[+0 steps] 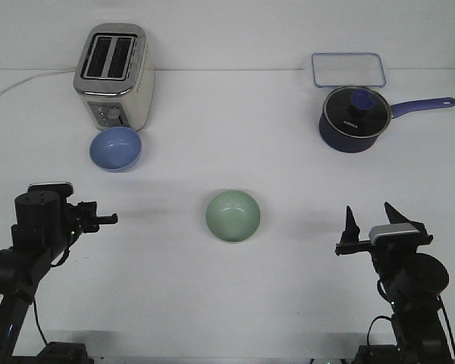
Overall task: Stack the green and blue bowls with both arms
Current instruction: 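Move the left gripper forward to the light blue bowl, then close the left gripper on the rim of the light blue bowl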
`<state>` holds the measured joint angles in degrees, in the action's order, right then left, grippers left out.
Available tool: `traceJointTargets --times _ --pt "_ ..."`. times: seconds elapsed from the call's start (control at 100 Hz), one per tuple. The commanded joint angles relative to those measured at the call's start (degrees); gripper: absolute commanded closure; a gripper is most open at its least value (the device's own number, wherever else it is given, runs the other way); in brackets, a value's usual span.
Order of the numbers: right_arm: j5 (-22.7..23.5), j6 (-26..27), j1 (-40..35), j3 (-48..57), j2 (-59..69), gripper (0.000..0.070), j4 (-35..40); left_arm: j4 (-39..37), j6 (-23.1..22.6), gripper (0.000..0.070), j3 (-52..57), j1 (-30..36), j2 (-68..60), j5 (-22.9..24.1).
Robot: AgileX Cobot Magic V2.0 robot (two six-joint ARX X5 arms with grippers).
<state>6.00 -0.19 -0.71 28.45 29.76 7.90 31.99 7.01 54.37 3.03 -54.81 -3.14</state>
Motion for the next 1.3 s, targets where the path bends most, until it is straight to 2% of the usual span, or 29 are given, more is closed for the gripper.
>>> traceJointTargets --times 0.0,0.05,0.1,0.25,0.35,0.56,0.64,0.93,1.16,1.29 --pt "0.0 0.4 -0.1 0.0 0.2 0.0152 -0.5 -0.3 0.0 0.0684 1.2 0.0 -0.2 -0.2" --pt "0.0 0.4 -0.1 0.0 0.2 0.0152 -0.6 0.1 0.0 0.0677 1.2 0.0 -0.2 -0.3" --pt "0.0 0.4 -0.1 0.0 0.2 0.0152 -0.6 0.5 0.0 0.0639 1.2 0.0 -0.2 -0.3" --pt "0.0 0.4 -0.1 0.0 0.2 0.0152 -0.6 1.6 0.2 0.0359 1.2 0.0 -0.3 -0.3" --pt "0.0 0.4 -0.1 0.0 0.2 0.0152 -0.6 2.0 0.2 0.0272 1.2 0.0 -0.3 -0.3" --pt "0.0 0.4 -0.1 0.0 0.3 0.0152 -0.6 4.1 0.1 0.0264 4.9 -0.1 -3.3 -0.3" --pt "0.0 0.4 -0.1 0.0 0.3 0.0152 -0.6 4.5 -0.1 0.0224 8.3 -0.3 -6.5 -0.3" --pt "0.0 0.4 -0.1 0.0 0.3 0.0152 -0.6 8.5 -2.4 0.0226 29.4 -1.7 -27.1 -0.3" --pt "0.0 0.5 -0.1 0.0 0.3 0.0152 -0.6 15.9 -5.5 0.0226 47.9 -4.0 -44.5 -0.3" --pt "0.0 0.9 -0.1 0.0 0.3 0.0152 -0.6 18.7 -6.1 0.0226 54.9 -5.4 -51.1 -0.3"
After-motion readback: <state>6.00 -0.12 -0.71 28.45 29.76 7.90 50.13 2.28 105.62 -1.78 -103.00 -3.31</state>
